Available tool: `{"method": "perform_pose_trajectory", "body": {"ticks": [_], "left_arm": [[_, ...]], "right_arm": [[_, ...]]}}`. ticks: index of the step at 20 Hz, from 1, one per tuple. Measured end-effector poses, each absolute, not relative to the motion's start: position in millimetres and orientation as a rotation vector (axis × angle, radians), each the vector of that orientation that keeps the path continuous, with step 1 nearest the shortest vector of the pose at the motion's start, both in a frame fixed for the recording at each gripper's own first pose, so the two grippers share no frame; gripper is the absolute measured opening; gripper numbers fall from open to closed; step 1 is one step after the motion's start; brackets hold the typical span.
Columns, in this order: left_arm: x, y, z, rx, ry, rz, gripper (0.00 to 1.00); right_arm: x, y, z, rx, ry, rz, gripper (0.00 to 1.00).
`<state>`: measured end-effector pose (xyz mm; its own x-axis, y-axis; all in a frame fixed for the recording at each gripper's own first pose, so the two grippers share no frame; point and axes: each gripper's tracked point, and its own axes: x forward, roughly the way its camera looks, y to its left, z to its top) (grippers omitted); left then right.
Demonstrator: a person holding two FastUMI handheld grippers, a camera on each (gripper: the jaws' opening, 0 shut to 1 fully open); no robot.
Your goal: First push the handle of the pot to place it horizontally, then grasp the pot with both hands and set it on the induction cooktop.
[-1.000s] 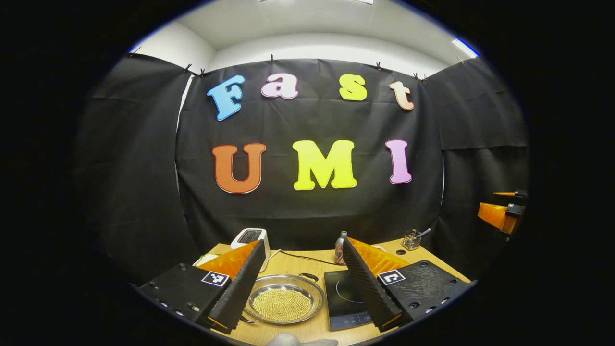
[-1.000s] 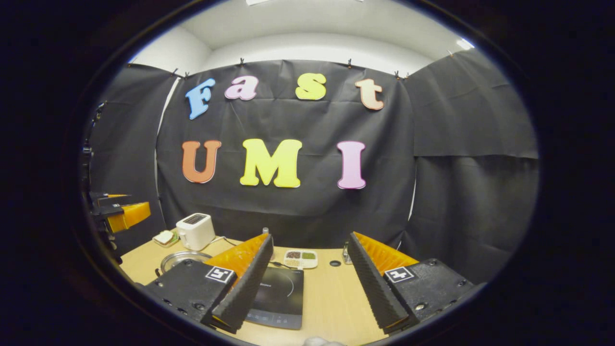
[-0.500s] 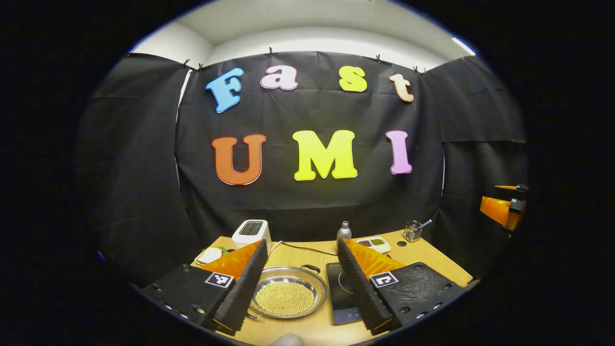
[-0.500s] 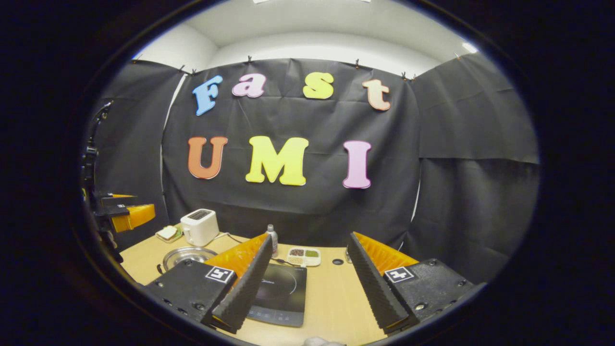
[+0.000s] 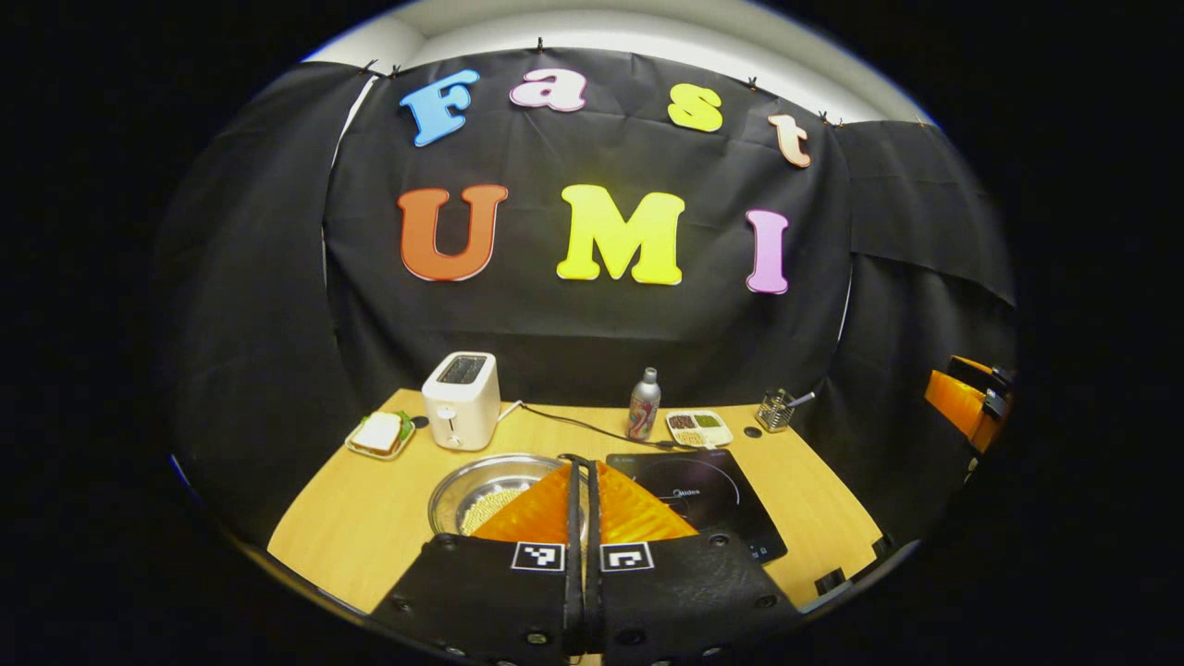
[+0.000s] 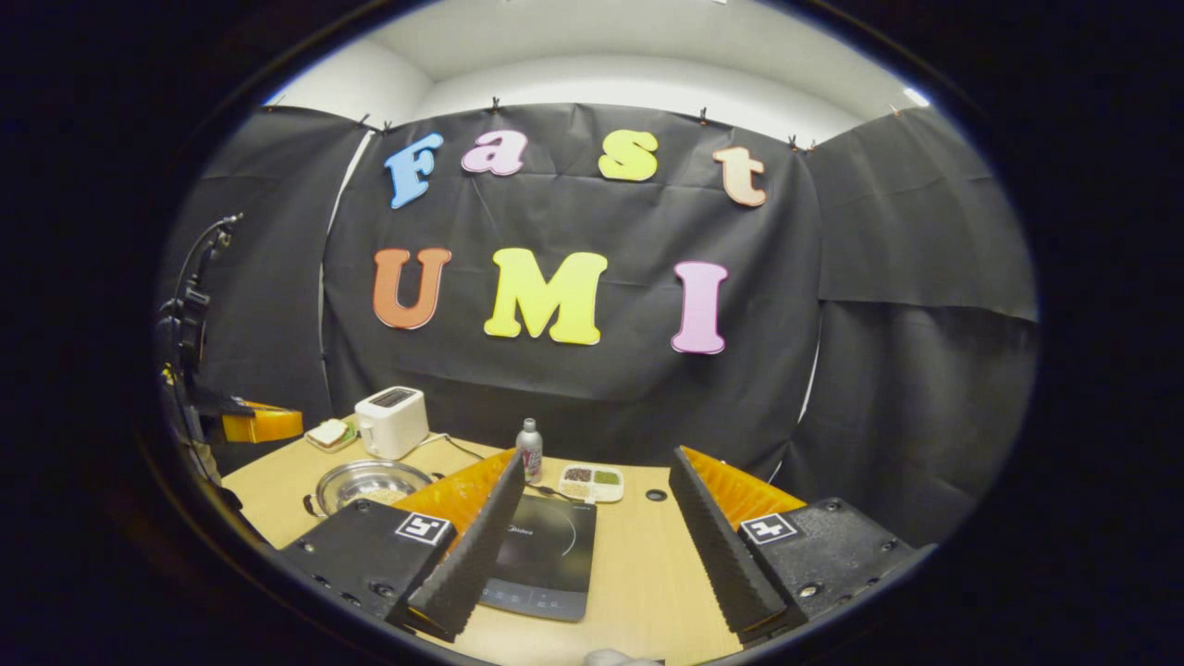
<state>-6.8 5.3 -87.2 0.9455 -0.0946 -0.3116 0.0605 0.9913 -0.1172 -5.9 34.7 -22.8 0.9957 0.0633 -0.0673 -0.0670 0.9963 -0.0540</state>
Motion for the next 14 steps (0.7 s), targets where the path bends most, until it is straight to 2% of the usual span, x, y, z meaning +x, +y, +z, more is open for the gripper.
{"method": "perform_pose_trajectory", "body": {"ticks": [7, 8, 14], "left_arm": [[-5.7, -6.9, -157.6, -0.093, 0.520, -0.133, 0.00], [-7.4, -6.4, -170.2, -0.095, 0.557, -0.136, 0.00], [-23.8, 5.5, -258.1, -0.094, 0.807, -0.152, 0.00]], "right_arm": [[0.8, 36.7, -36.4, -0.050, 0.105, 0.074, 0.96], [2.0, 36.6, -37.2, -0.050, 0.108, 0.073, 0.99], [11.3, 34.9, -48.9, -0.034, 0.142, 0.071, 0.97]]}}
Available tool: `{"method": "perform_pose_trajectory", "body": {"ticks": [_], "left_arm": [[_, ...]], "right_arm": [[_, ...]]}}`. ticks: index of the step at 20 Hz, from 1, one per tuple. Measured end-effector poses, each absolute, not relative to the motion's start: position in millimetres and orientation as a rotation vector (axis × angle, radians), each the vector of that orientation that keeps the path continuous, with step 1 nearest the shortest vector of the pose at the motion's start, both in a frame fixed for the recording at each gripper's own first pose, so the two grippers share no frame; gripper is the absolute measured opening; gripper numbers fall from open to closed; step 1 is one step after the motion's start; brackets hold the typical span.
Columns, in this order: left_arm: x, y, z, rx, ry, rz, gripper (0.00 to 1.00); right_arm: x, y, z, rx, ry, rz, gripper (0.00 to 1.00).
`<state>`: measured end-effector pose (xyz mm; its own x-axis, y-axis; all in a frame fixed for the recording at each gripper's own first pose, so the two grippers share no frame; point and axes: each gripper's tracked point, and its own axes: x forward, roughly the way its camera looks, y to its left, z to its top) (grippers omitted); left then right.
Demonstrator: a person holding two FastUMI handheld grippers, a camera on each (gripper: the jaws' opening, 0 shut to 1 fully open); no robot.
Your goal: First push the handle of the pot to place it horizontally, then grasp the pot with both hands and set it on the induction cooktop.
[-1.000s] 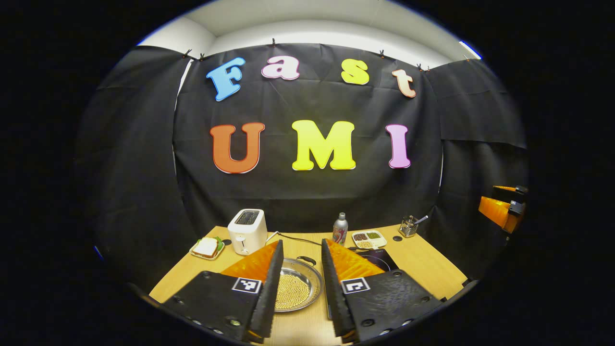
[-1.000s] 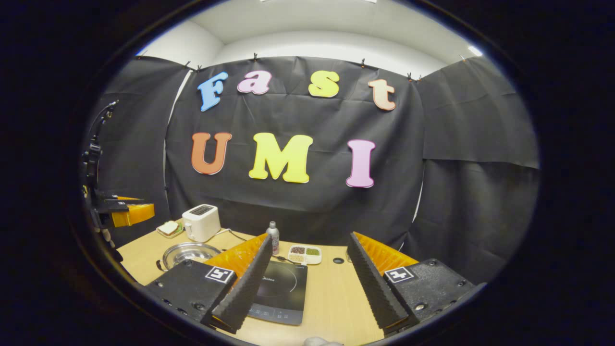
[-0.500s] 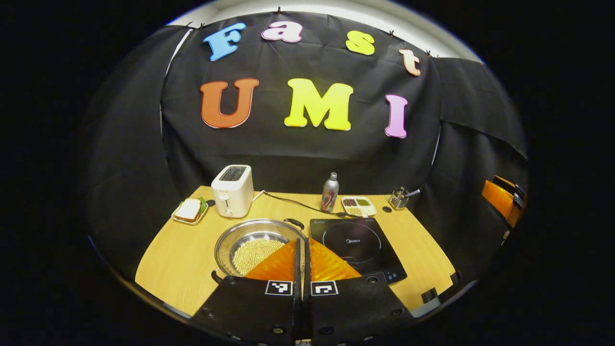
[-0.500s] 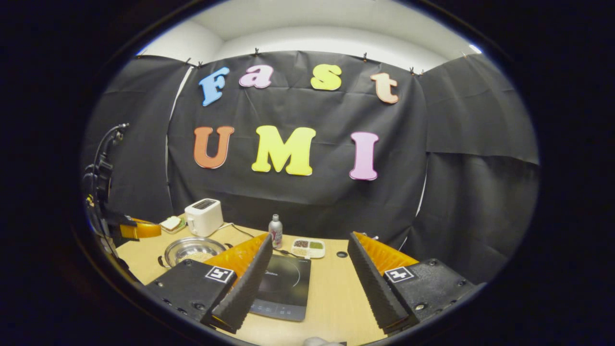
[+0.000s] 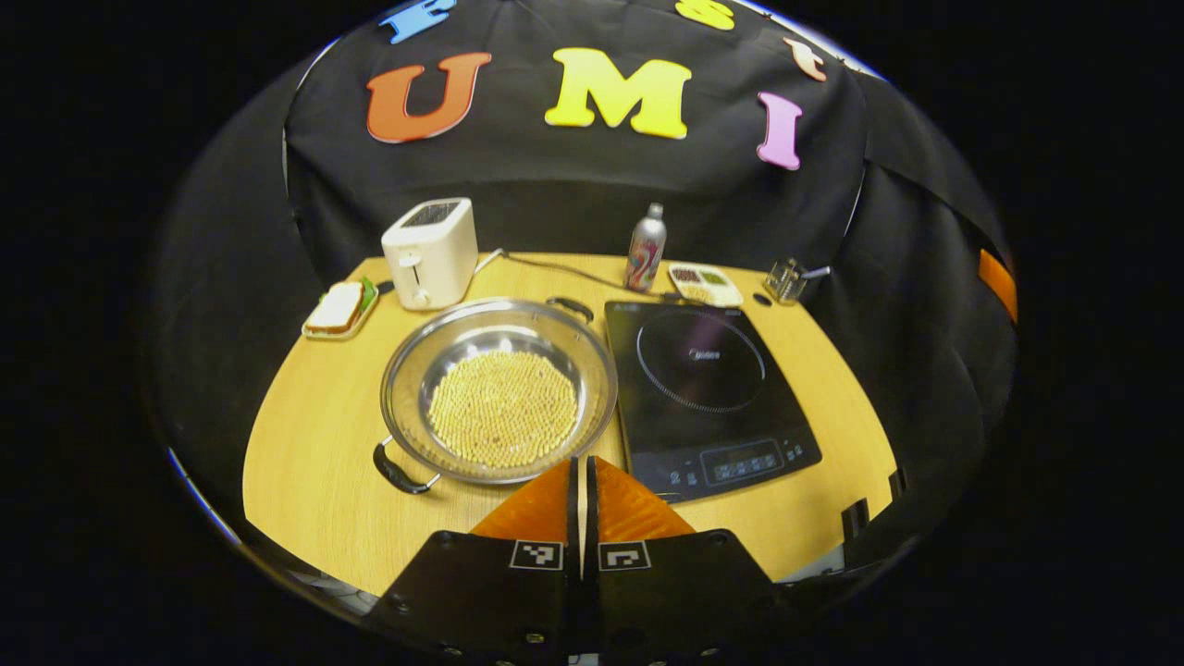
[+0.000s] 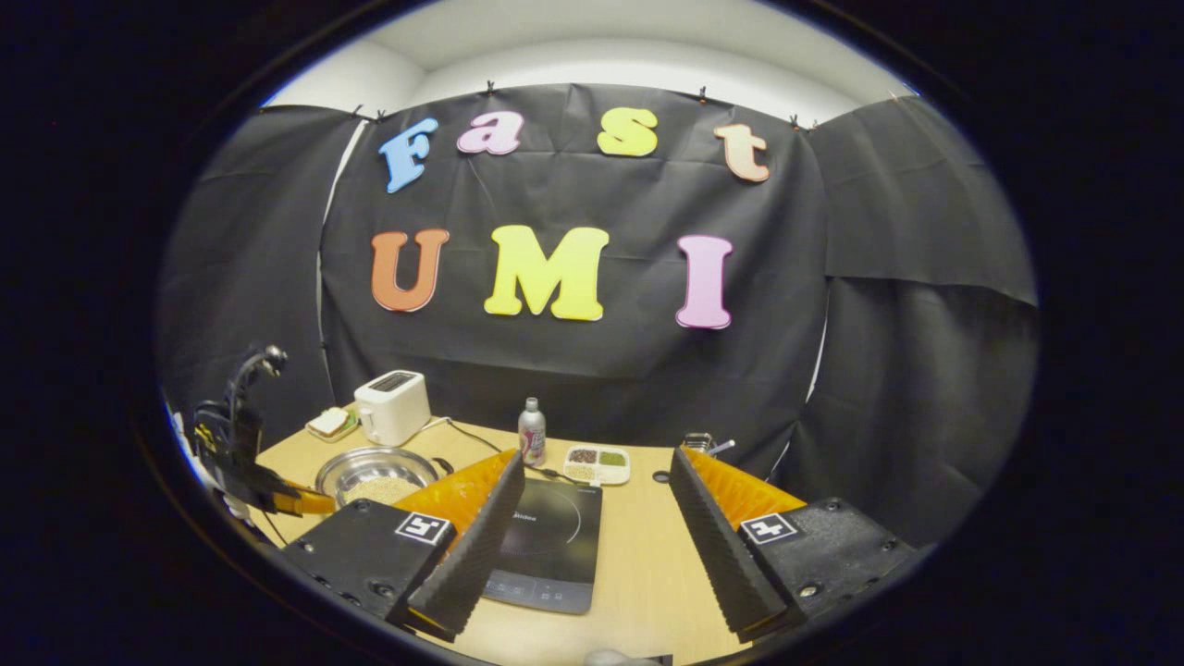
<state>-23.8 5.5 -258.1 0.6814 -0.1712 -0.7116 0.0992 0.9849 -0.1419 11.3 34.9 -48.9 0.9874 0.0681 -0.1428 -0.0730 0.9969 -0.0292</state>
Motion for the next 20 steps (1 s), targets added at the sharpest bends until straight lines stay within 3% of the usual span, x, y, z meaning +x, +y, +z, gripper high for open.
{"method": "perform_pose_trajectory", "body": {"ticks": [7, 15, 16, 17, 20], "left_arm": [[-24.6, 34.0, -322.3, -0.075, 1.004, -0.118, 0.00], [-12.2, 73.8, -346.1, 0.020, 1.103, -0.117, 0.00], [-11.0, 79.3, -347.3, 0.035, 1.111, -0.114, 0.10], [-10.1, 84.5, -348.9, 0.046, 1.116, -0.109, 0.00], [-5.7, 100.2, -351.7, 0.071, 1.127, -0.087, 0.00]], "right_arm": [[26.5, 38.7, -62.8, -0.030, 0.179, 0.077, 0.99], [34.8, 44.2, -60.2, -0.046, 0.166, 0.088, 0.99], [35.4, 43.5, -61.4, -0.044, 0.168, 0.085, 0.97], [36.2, 43.1, -61.9, -0.040, 0.170, 0.083, 0.99], [38.4, 40.5, -66.8, -0.032, 0.183, 0.077, 0.97]]}}
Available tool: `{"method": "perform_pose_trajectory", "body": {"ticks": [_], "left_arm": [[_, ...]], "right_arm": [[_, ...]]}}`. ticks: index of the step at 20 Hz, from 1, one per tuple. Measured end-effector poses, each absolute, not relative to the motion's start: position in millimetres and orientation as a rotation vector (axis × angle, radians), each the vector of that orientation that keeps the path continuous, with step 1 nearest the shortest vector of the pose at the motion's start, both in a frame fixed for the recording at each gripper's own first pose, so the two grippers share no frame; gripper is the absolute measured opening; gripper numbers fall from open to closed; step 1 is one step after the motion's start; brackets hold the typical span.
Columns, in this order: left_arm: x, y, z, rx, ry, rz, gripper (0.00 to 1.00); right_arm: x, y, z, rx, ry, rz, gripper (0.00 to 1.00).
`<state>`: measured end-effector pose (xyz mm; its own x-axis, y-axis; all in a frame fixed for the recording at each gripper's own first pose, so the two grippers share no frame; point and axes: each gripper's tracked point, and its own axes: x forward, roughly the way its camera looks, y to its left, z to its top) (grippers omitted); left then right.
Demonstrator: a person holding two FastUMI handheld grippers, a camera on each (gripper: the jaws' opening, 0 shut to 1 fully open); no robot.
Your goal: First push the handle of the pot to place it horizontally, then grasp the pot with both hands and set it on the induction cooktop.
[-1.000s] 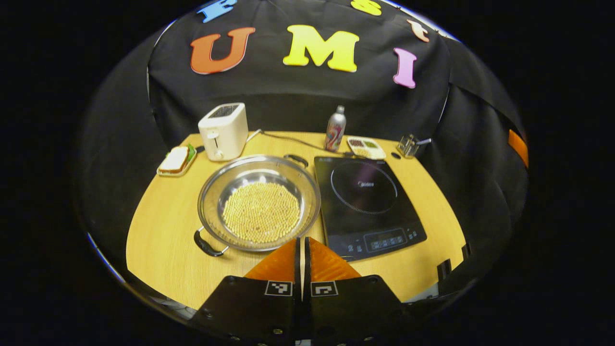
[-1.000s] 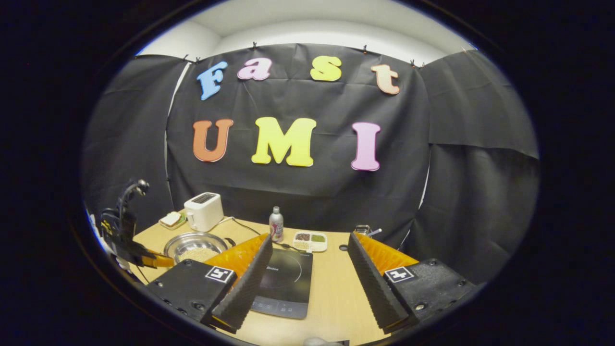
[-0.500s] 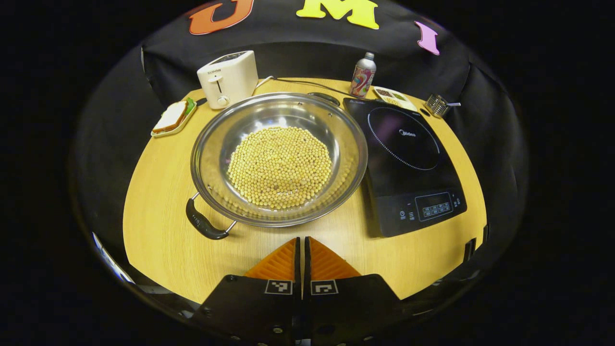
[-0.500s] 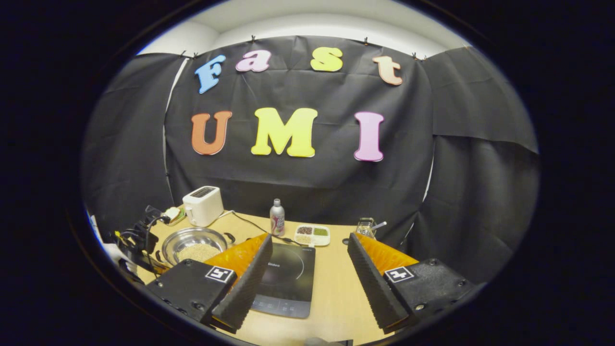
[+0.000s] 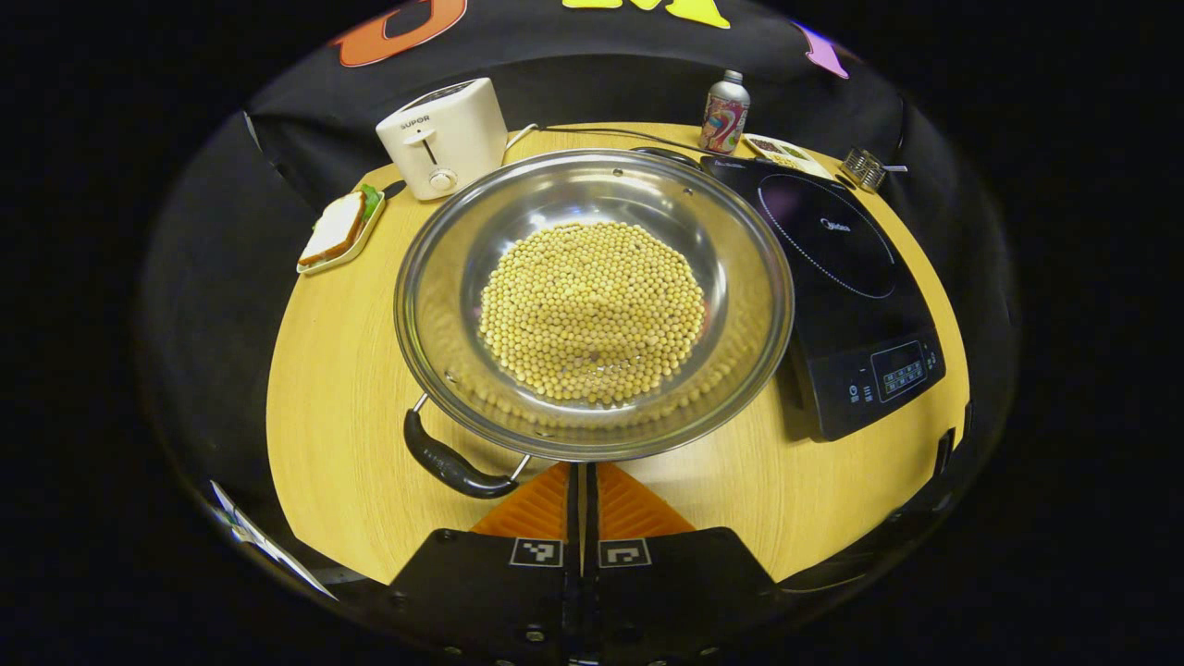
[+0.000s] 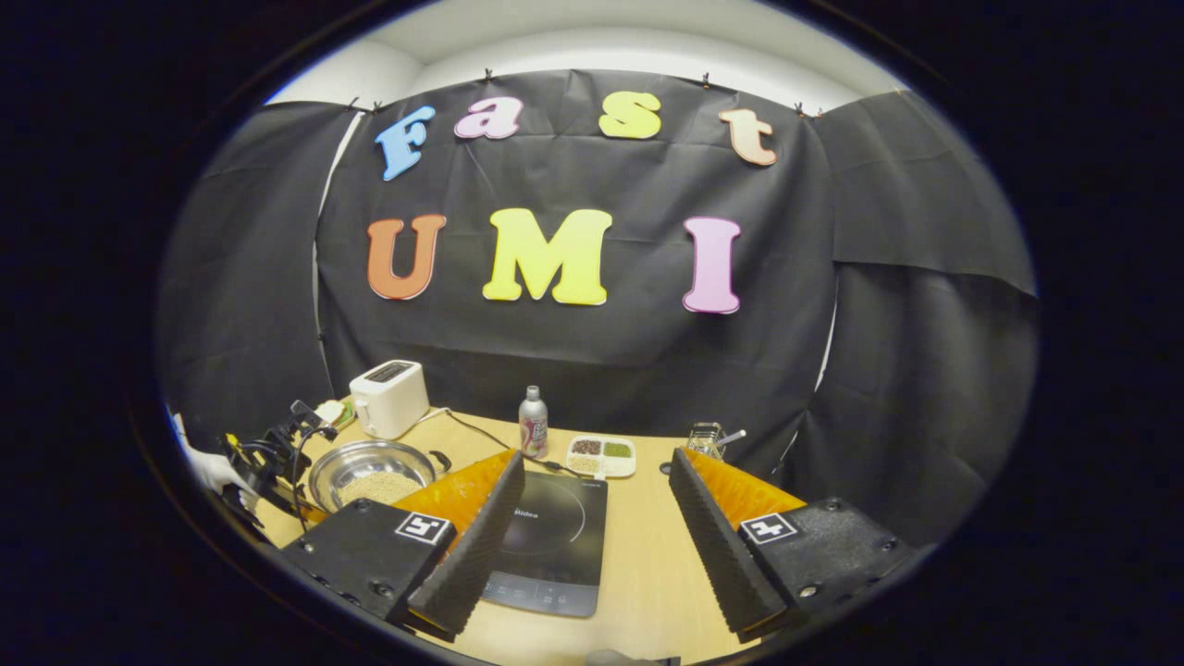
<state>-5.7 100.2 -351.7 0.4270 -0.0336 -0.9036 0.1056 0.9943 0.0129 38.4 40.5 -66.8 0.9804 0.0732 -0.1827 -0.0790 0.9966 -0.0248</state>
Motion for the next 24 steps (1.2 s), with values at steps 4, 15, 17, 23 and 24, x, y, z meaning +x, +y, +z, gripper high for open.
{"method": "perform_pose_trajectory", "body": {"ticks": [4, 15, 17, 23, 24], "left_arm": [[-6.3, 108.7, -353.8, 0.052, 1.136, -0.075, 0.00], [7.6, 156.6, -359.3, 0.023, 1.096, 0.018, 0.00], [10.8, 161.8, -359.2, 0.023, 1.094, 0.025, 0.00], [21.0, 181.5, -357.2, 0.005, 1.079, 0.049, 0.00], [22.3, 184.5, -356.3, 0.002, 1.076, 0.056, 0.00]], "right_arm": [[38.7, 42.2, -71.3, -0.039, 0.198, 0.076, 0.99], [35.2, 49.5, -69.2, -0.066, 0.201, 0.083, 0.99], [33.3, 50.6, -69.2, -0.071, 0.200, 0.080, 0.99], [25.8, 53.3, -71.6, -0.081, 0.205, 0.080, 0.99], [24.2, 53.6, -72.8, -0.084, 0.207, 0.080, 0.99]]}}
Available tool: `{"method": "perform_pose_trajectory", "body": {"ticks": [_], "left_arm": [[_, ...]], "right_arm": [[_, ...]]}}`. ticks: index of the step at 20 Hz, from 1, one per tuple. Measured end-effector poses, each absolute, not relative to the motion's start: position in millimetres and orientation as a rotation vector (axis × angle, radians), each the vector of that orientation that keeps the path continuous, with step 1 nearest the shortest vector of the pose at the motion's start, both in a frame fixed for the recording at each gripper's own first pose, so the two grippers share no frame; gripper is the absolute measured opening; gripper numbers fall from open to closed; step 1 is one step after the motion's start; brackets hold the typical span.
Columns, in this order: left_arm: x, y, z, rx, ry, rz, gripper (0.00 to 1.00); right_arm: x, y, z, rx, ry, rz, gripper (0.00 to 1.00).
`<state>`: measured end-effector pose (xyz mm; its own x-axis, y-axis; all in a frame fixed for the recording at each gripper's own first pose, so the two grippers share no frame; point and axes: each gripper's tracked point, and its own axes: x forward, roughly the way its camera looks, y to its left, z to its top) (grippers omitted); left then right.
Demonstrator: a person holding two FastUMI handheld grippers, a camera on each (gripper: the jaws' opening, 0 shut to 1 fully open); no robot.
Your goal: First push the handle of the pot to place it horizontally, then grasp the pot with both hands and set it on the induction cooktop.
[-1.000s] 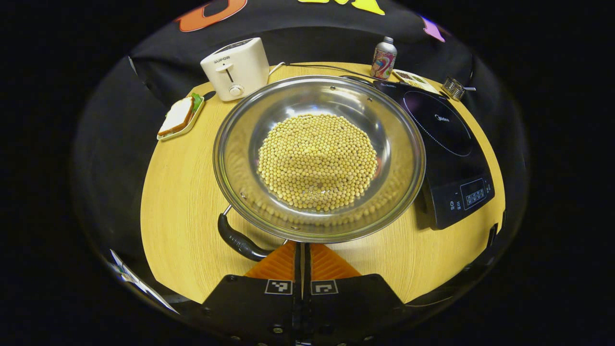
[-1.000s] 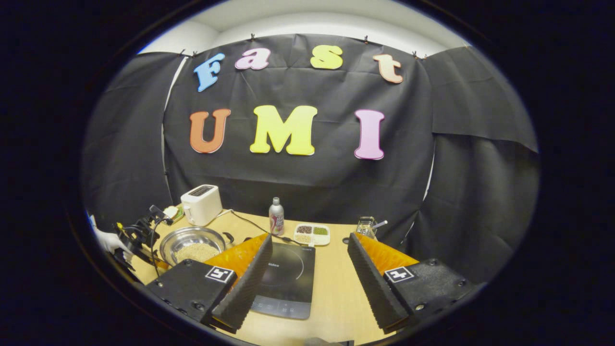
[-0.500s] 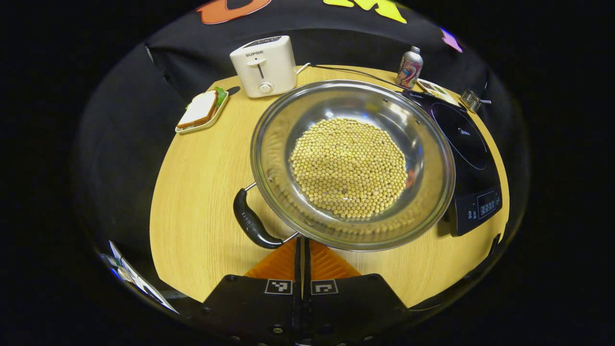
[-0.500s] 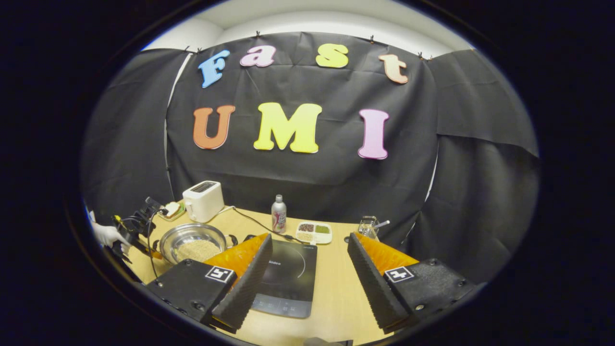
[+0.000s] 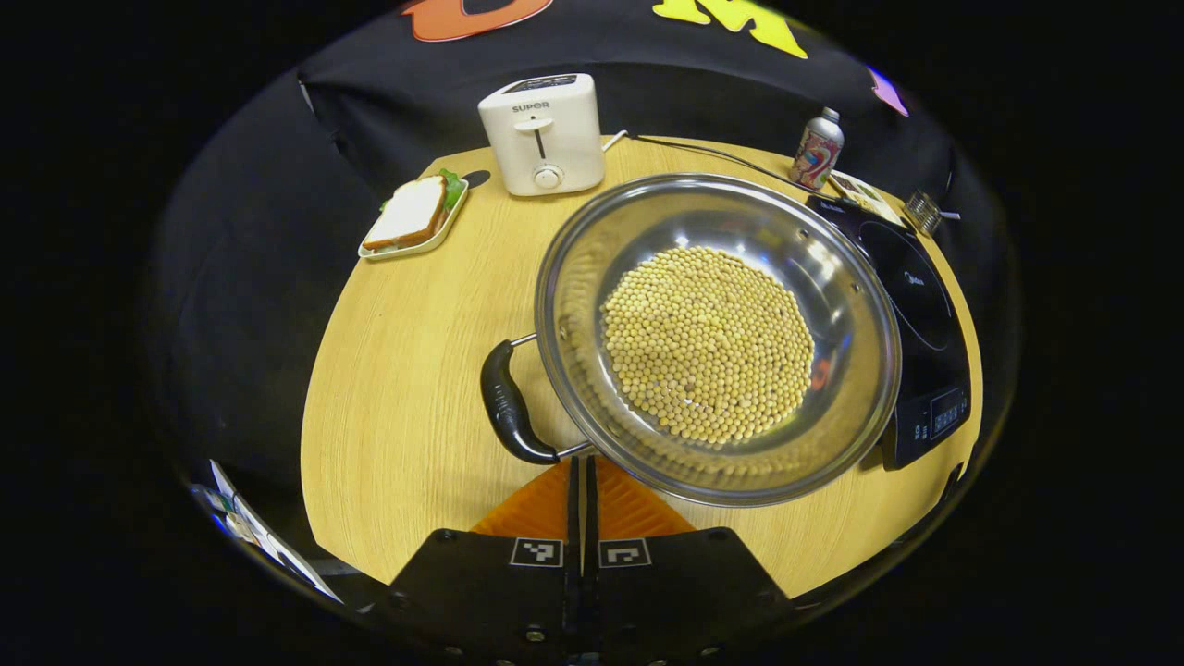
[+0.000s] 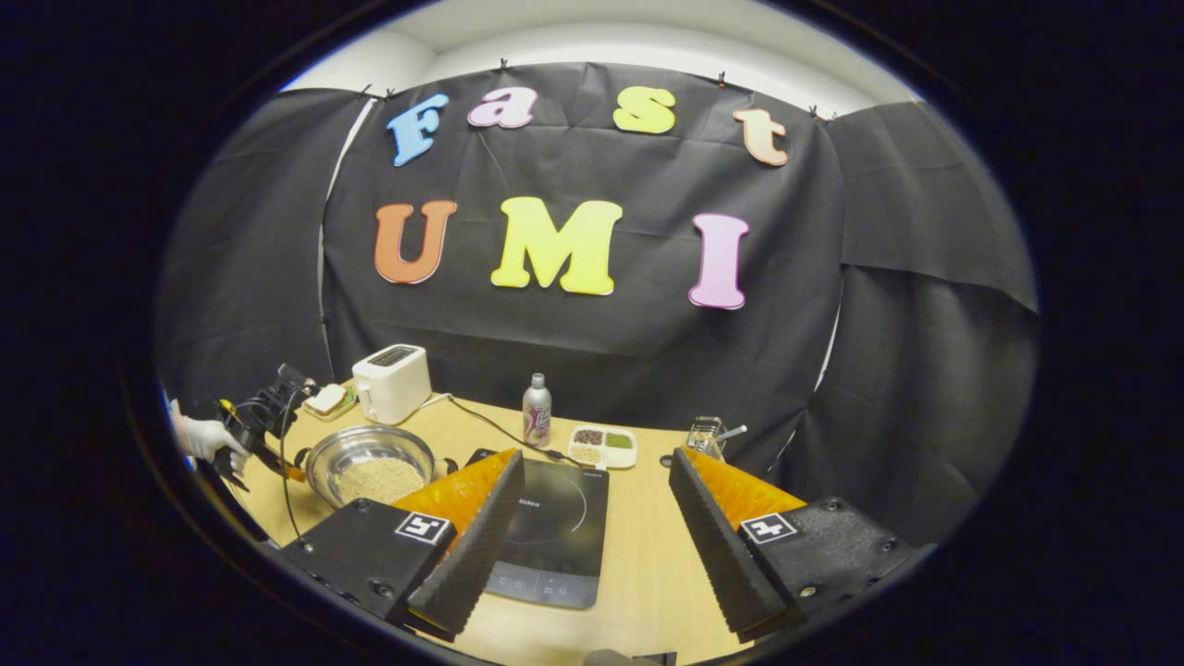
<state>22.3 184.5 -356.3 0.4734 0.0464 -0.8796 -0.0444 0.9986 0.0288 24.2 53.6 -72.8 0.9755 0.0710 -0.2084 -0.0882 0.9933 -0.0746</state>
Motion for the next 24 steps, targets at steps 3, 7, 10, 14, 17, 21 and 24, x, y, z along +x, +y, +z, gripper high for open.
{"method": "perform_pose_trajectory", "body": {"ticks": [3, 7, 10, 14, 17, 21, 24], "left_arm": [[30.2, 195.3, -357.3, -0.015, 1.067, 0.062, 0.00], [40.6, 204.2, -356.8, -0.027, 1.052, 0.062, 0.00], [50.1, 210.5, -356.5, -0.008, 1.045, 0.054, 0.10], [62.3, 217.5, -355.9, 0.001, 1.037, 0.052, 0.00], [67.4, 220.3, -356.1, -0.001, 1.036, 0.052, 0.00], [70.4, 222.6, -356.1, 0.011, 1.030, 0.054, 0.00], [64.7, 227.0, -352.4, 0.007, 1.015, 0.074, 0.00]], "right_arm": [[21.1, 54.9, -71.6, -0.085, 0.211, 0.078, 0.99], [15.7, 56.5, -73.3, -0.096, 0.219, 0.074, 0.99], [11.3, 58.6, -74.9, -0.103, 0.229, 0.071, 0.99], [10.7, 62.5, -77.7, -0.102, 0.245, 0.072, 0.99], [10.2, 67.8, -79.1, -0.104, 0.258, 0.073, 0.99], [11.4, 75.6, -81.2, -0.112, 0.264, 0.082, 0.99], [16.1, 82.8, -83.4, -0.093, 0.270, 0.092, 0.97]]}}
